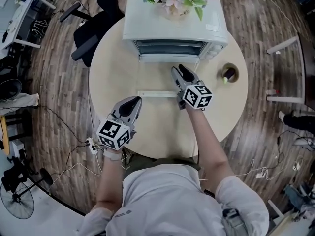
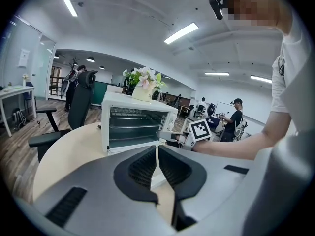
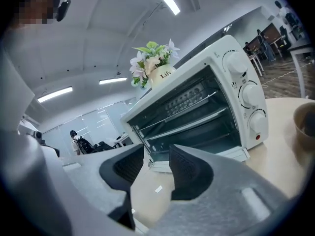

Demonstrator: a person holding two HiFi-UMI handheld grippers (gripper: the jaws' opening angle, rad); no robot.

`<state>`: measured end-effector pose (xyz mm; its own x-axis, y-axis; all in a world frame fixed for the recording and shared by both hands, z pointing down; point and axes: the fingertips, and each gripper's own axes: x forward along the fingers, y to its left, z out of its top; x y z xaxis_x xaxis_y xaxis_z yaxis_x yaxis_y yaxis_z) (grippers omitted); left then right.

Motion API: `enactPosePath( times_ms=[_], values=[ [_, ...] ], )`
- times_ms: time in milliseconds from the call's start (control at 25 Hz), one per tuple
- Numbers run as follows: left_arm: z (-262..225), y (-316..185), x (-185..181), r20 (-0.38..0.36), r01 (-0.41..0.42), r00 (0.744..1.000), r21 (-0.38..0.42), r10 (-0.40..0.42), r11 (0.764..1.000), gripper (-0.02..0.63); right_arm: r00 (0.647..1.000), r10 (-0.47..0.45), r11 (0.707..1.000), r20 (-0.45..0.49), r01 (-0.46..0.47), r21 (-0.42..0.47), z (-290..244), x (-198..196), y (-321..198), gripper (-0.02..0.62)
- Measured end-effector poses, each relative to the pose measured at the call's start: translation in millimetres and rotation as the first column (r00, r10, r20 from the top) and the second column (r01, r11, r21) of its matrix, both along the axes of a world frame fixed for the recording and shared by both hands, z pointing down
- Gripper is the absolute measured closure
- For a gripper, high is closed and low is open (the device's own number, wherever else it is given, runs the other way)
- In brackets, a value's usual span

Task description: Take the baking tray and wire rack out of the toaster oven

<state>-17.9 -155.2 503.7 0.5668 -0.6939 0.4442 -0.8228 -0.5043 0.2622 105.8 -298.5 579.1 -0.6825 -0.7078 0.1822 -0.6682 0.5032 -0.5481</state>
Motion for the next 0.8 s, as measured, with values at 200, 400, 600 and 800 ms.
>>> enactPosePath(
  times_ms=[200, 400, 600, 800],
  values=[
    [3.4, 6.1, -9.3, 0.013, 0.036, 0.999, -0.019, -0.035, 0.999, 0.606, 0.999, 0.027, 0.999, 0.036, -0.026, -0.027, 9.6, -5.3, -31.8, 0.394],
    [12.3, 8.6, -26.1, 0.021, 0.085, 0.996, -0.045, -0.084, 0.995, 0.606, 0.997, 0.047, 0.998, 0.057, -0.044, -0.054, 21.1, -16.0, -64.9, 0.368],
    [20.9, 15.2, -32.5, 0.045, 0.105, 0.994, -0.067, -0.102, 0.992, 0.606, 0.994, 0.070, 0.995, 0.086, -0.064, -0.073, 28.0, -24.0, -93.1, 0.367],
    [28.6, 26.9, -41.0, 0.049, 0.136, 0.990, -0.105, -0.131, 0.985, 0.606, 0.989, 0.076, 0.995, 0.129, -0.067, -0.076, 20.4, -32.6, -112.1, 0.367]
  ],
)
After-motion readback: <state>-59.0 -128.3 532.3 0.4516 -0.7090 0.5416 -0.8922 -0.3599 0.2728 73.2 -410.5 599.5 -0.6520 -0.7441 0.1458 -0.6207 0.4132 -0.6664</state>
